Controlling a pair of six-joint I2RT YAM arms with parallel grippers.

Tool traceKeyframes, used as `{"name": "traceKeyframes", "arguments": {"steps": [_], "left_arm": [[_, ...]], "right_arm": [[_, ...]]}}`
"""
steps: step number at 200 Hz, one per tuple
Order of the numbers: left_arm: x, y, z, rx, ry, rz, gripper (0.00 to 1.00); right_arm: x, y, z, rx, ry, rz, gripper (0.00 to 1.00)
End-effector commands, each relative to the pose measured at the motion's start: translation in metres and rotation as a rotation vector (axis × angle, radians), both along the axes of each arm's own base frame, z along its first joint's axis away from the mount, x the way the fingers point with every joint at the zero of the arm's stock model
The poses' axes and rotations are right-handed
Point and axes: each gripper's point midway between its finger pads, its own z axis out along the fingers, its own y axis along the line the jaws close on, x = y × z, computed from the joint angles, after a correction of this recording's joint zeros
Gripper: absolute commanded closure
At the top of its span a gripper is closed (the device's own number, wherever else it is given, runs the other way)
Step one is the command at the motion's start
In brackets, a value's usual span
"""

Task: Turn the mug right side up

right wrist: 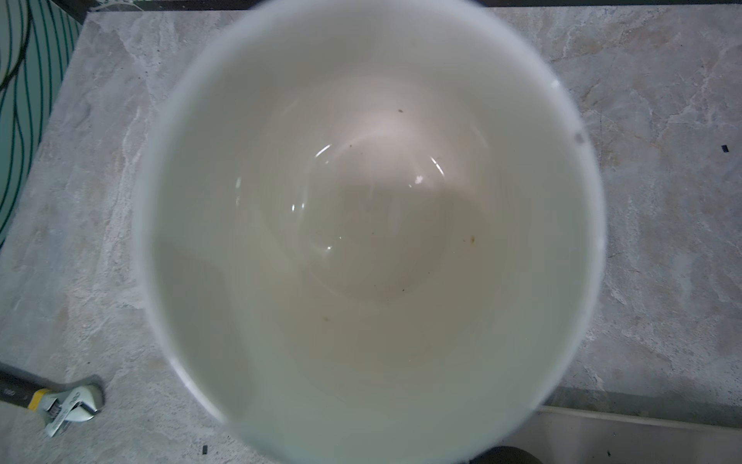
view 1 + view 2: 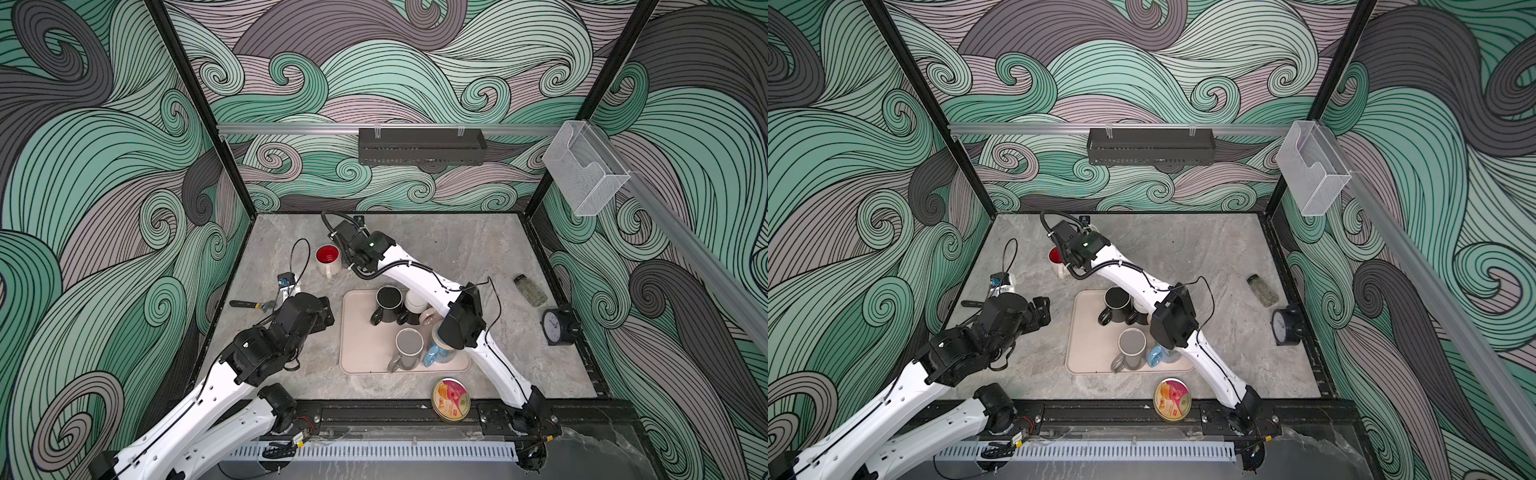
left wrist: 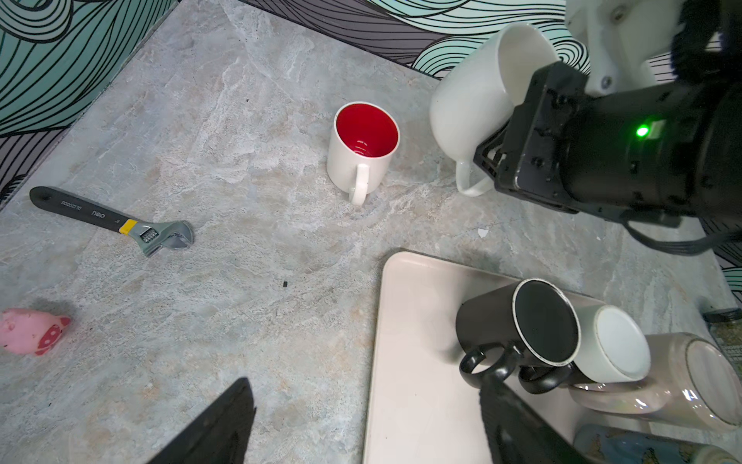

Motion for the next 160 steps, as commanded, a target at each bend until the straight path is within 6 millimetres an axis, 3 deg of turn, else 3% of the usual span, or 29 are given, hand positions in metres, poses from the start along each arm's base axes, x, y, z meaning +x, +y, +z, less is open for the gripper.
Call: {"name": "traceKeyframes", "arguments": {"steps": [1,49,160], "left_arm": [[0.003,-0.003,-0.002,-0.016,-0.001,0.0,0.1],[0.003,-0.009,-0.006,-0.056,-0.014,-0.022,0.09],[0.003,-0.015,-0.012,-0.086,-0.012,-0.042,0.09]], "right_arm": [[0.016,-0.004,0.03,0.063,-0.098,-0.092,1.0],[0.021,-0.004,-0.007,0.072,-0.024,-0.119,1.0],[0.016,0.007,-0.044,0.086,0.081,-0.078,1.0]]}}
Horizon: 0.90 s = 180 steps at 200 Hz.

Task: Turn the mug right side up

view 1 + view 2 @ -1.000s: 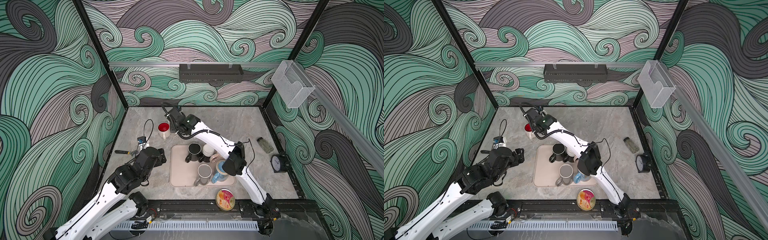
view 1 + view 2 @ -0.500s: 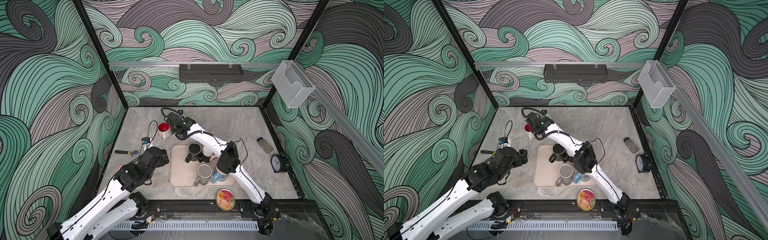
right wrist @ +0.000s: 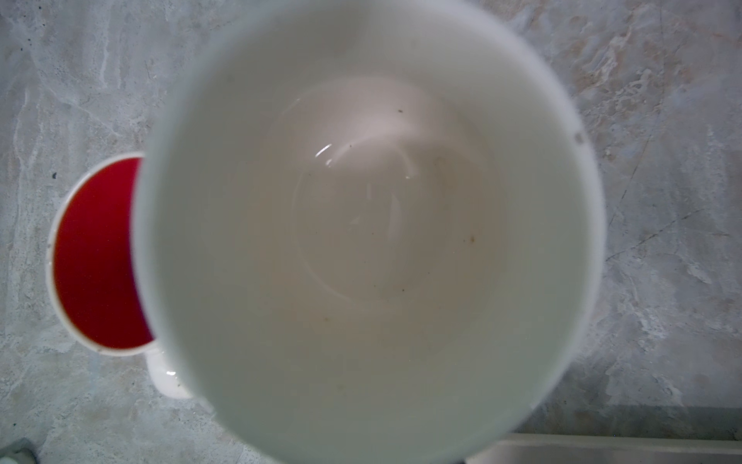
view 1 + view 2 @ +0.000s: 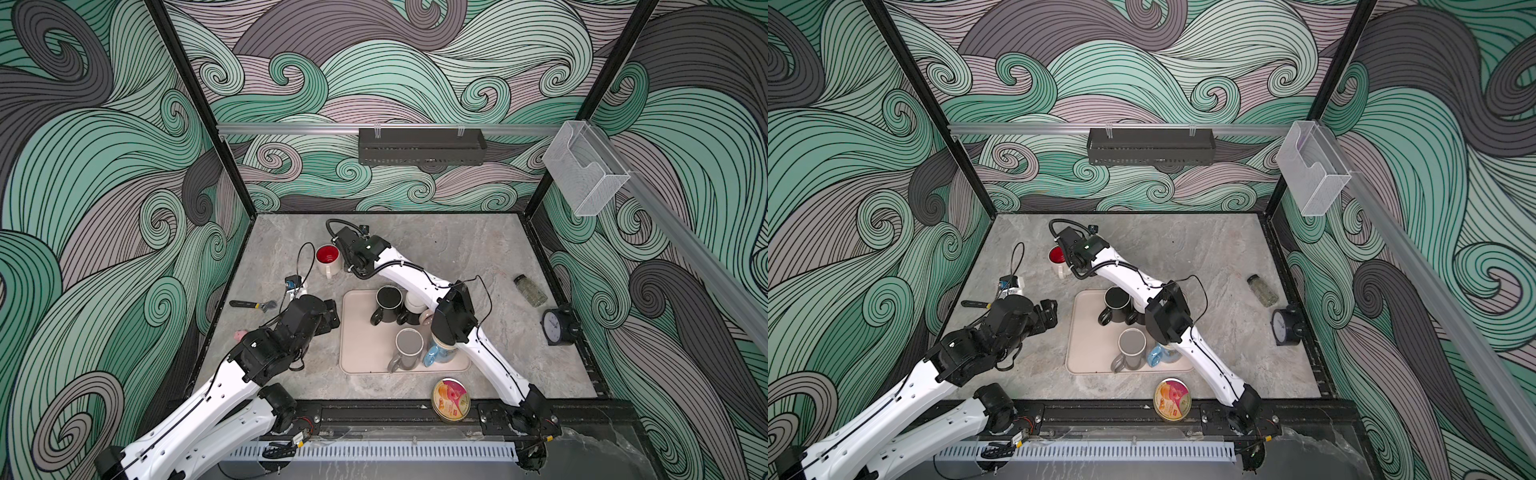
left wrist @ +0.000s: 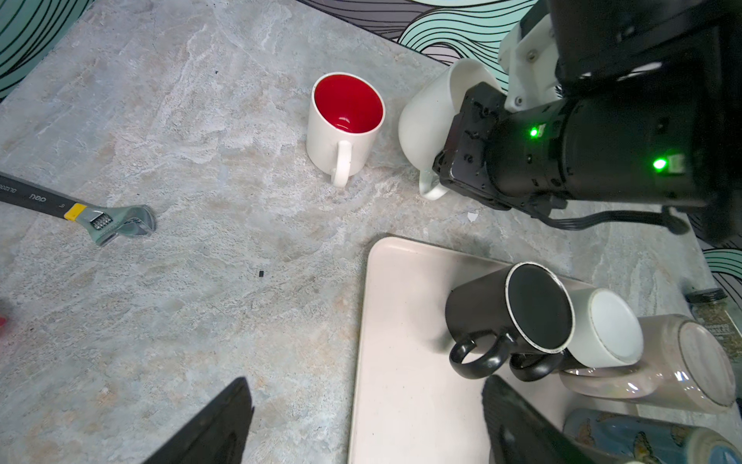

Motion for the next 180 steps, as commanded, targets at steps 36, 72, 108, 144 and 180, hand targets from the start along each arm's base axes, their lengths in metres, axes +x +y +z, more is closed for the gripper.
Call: {"name": "traceKeyframes", "arguments": {"steps": [36,72,108,144,180], "left_arm": [[0.001,-0.003,0.003,-0.041,-0.018,-0.003,0.09],[0.001,-0.004,0.0,-0.048,-0.015,0.002,0.09],[0.001,-0.003,-0.003,-0.051,-0.015,0.004,0.09],[0.002,-0.006,-0.006,-0.05,-0.007,0.002,0.09],[0.002,-0.006,-0.009,-0.053,-0.004,0.003,0.09]], "right_arm": [[0.007,0.007,0.002,0.034,-0.028,-0.012,1.0],[0.007,0.007,-0.012,0.019,-0.01,-0.012,1.0],[0.008,0.007,-0.018,0.007,-0.007,-0.004,1.0],[0.009,0.006,-0.021,-0.006,-0.011,-0.005,1.0],[0.008,0.006,-0.024,-0.013,-0.008,0.004,0.95]]}}
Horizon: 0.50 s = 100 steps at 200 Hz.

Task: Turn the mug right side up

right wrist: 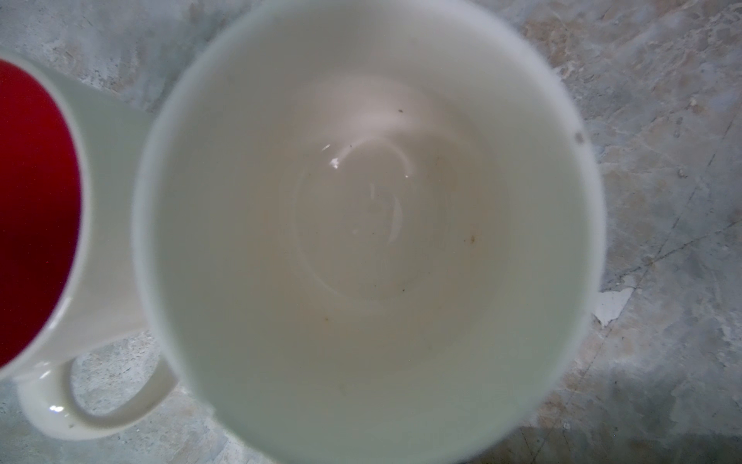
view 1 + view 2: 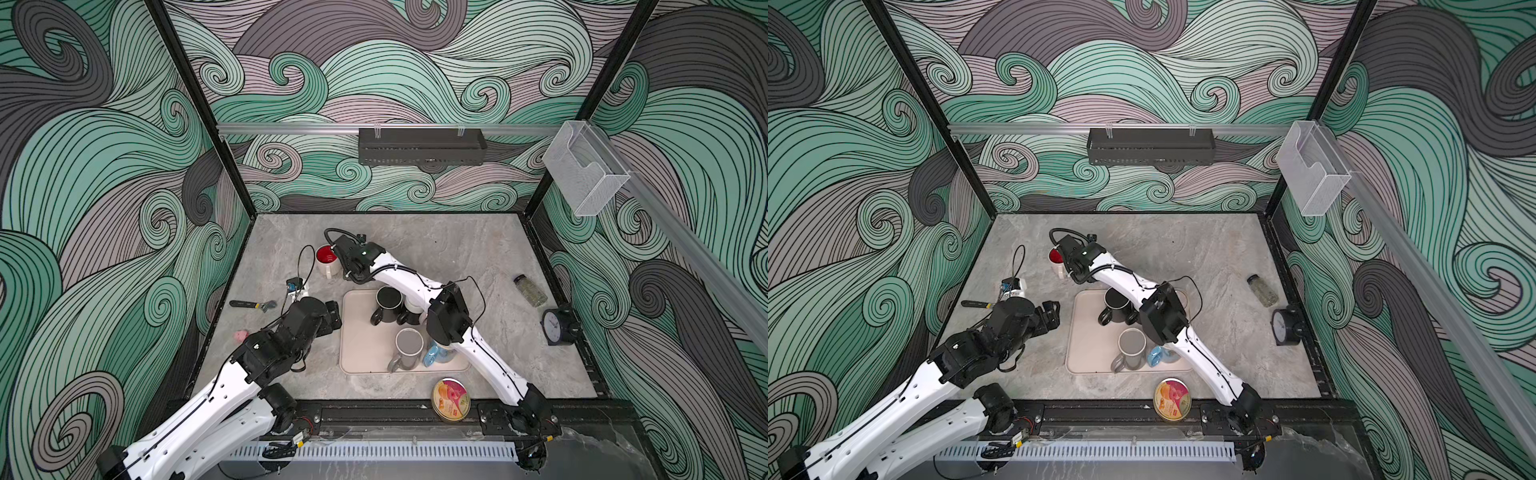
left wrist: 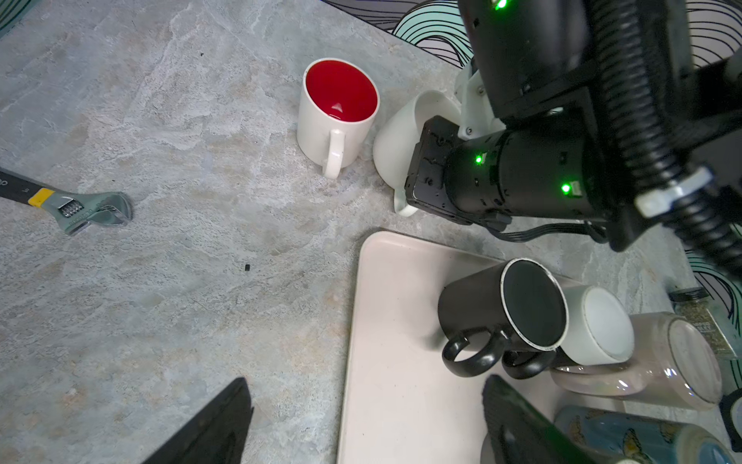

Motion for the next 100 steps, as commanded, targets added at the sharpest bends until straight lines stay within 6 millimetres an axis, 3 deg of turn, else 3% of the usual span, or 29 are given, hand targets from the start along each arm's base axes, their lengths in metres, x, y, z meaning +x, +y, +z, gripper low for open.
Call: {"name": "traceKeyframes", "arguments": {"steps": [1,56,100], "left_arm": [[0.001,0.0,-0.002,-0.011,0.001,0.006,0.09],[0.002,0.0,-0.003,-0.014,0.0,0.011,0.09],[0.002,0.0,-0.003,-0.018,-0.002,0.014,0.08]], "right_arm": [[0.012,0.003,0.018,0.023,-0.064,-0.016,0.94],[0.011,0.011,0.019,0.066,-0.053,-0.007,0.71],[0.008,0.018,0.021,0.089,-0.049,-0.002,0.67]]}}
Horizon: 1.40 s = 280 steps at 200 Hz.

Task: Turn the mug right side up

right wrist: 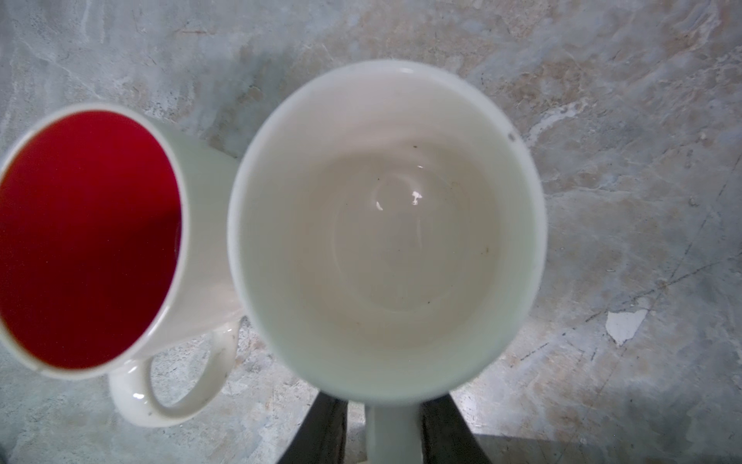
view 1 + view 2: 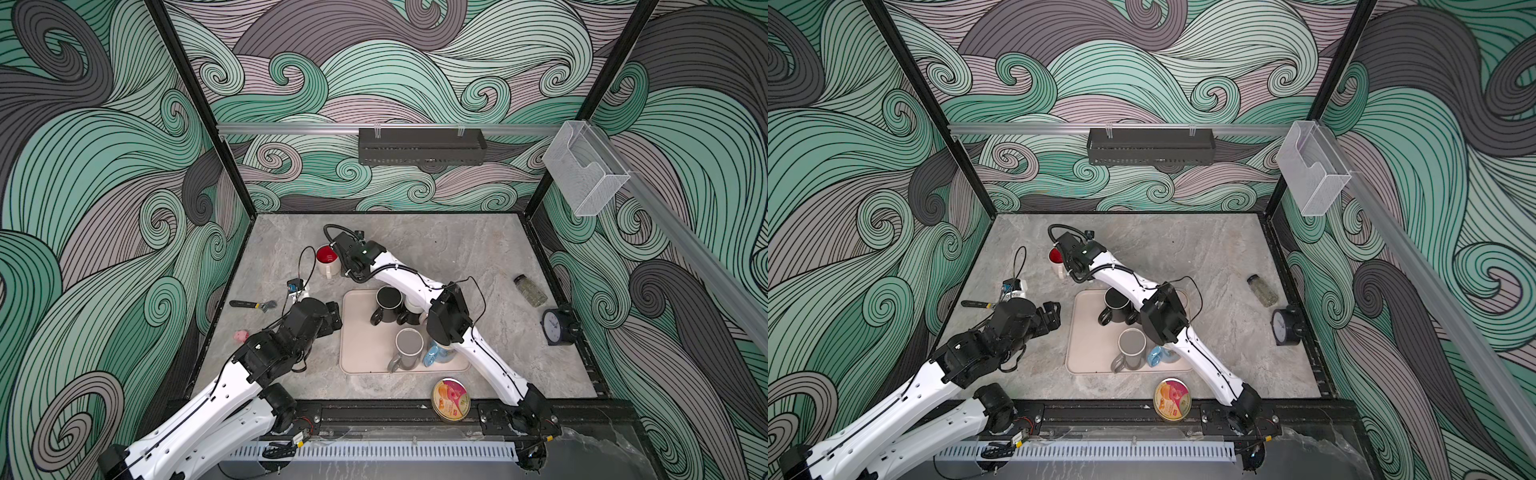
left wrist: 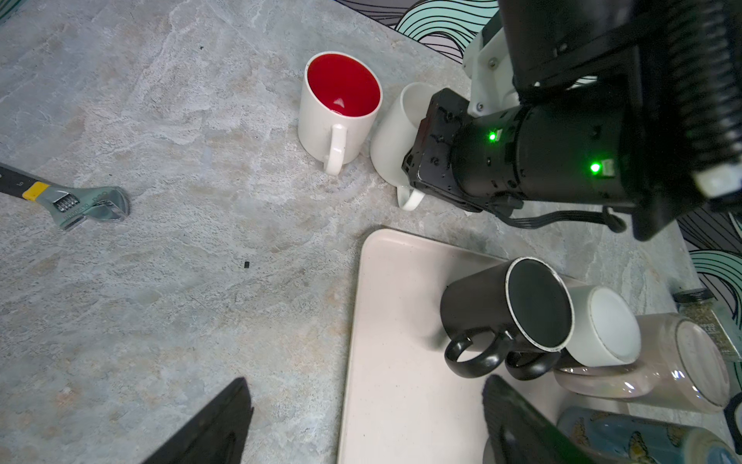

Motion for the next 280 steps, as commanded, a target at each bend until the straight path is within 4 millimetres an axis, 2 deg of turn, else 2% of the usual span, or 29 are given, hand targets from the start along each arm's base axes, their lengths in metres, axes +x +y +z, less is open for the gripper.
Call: {"name": "traceKeyframes", "arguments": {"steps": [1,69,171,201,258,280], "left_arm": [[0.002,0.0,0.003,-0.017,-0.008,0.008,0.08],[0.002,-0.001,0.001,-0.023,-0.008,0.008,0.09],[0.002,-0.001,-0.002,-0.021,-0.007,0.007,0.09],[0.002,-0.001,-0.002,-0.021,-0.007,0.007,0.09],[0.002,-0.002,-0.003,-0.026,-0.008,0.006,0.09],[0.001,0.0,-0.004,-0.023,-0.007,0.014,0.08]], "right_arm": [[0.0,0.007,0.008,0.035,-0.011,-0.005,0.67],[-0.001,0.007,0.003,0.017,-0.012,0.004,0.69],[-0.002,0.001,-0.003,-0.023,-0.014,0.018,0.81],[-0.004,-0.002,-0.001,-0.028,-0.013,0.009,0.79],[-0.008,0.007,0.008,-0.02,-0.036,0.032,0.78],[-0.01,0.007,0.013,-0.022,-0.046,0.032,0.74]]}}
